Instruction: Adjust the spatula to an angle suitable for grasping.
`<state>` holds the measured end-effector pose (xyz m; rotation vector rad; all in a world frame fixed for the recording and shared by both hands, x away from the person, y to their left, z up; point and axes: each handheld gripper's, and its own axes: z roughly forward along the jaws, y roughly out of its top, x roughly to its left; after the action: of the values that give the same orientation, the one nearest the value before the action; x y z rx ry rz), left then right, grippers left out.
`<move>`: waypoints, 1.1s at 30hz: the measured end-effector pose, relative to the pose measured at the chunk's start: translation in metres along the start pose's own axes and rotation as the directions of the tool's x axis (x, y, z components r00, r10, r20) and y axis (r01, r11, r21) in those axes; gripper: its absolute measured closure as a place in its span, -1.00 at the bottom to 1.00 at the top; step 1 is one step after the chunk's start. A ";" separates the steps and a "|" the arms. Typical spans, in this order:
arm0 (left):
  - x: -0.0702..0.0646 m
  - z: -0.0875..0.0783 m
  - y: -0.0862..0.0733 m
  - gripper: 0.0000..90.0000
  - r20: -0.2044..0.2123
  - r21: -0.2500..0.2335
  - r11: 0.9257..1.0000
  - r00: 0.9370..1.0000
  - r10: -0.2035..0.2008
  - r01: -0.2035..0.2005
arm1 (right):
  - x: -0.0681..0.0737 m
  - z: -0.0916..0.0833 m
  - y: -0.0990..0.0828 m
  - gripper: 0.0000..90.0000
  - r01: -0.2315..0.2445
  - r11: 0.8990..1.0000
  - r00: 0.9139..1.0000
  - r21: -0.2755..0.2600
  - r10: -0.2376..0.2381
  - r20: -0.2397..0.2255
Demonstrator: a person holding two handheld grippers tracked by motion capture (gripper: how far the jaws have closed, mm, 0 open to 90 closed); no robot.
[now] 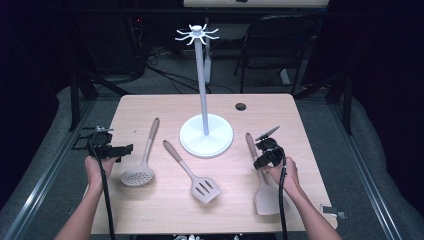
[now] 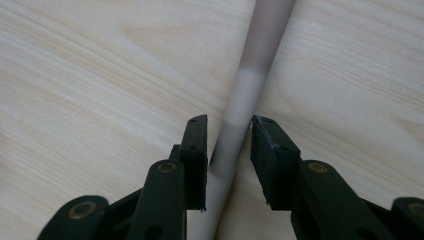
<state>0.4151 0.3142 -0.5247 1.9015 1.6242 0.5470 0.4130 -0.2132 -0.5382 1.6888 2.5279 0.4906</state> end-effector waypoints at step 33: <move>-0.009 0.000 0.003 -0.95 0.053 0.008 0.999 0.998 0.034 -0.034 | 0.018 -0.008 -0.005 0.74 0.059 0.992 0.995 -0.114 -0.067 -0.070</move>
<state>0.4153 0.3051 -0.5224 1.9371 1.5662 0.5004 0.4001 -0.2007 -0.5298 1.5755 2.5420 0.6878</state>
